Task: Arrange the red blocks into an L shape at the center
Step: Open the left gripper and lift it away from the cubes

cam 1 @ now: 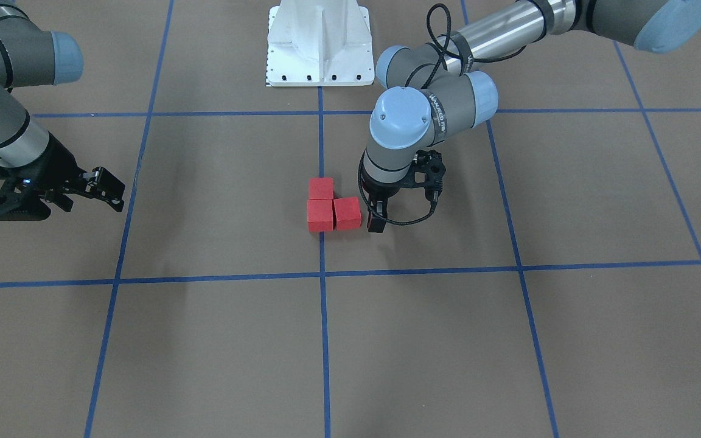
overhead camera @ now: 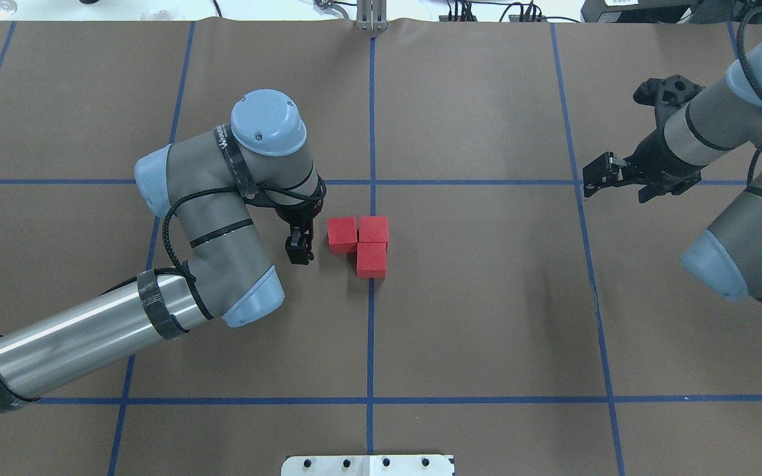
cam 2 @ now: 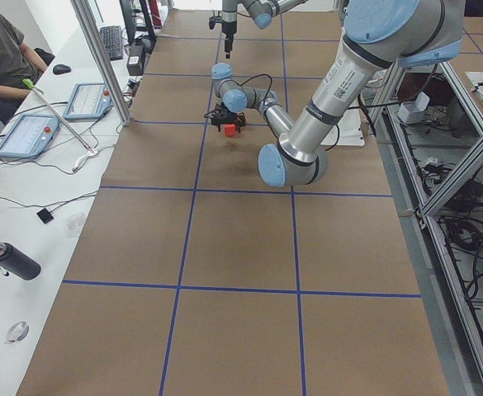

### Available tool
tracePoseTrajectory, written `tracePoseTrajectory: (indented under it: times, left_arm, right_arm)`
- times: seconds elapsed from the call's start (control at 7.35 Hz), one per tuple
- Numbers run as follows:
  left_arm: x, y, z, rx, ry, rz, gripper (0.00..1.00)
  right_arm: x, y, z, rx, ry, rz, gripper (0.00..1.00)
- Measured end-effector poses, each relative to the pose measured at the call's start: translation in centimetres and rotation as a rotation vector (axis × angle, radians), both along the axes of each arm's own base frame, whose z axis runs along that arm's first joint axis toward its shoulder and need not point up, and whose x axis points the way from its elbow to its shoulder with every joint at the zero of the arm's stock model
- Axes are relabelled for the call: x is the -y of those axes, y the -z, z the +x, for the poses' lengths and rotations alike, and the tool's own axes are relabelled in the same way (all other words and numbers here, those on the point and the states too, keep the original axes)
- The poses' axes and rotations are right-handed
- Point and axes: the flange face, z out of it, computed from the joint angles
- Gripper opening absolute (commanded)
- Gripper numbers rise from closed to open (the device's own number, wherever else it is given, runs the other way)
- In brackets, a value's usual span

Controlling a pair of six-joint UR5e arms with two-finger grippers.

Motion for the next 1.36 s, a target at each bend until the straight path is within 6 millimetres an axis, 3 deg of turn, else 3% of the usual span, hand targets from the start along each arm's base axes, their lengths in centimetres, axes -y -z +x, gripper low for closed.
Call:
tracePoseTrajectory:
  times: [1.36]
  left_arm:
    - [-2.2, -0.3, 1.7, -0.006, -0.050, -0.019, 1.00]
  right_arm:
    - [0.1, -0.3, -0.1, -0.003, 0.001, -0.004, 0.99]
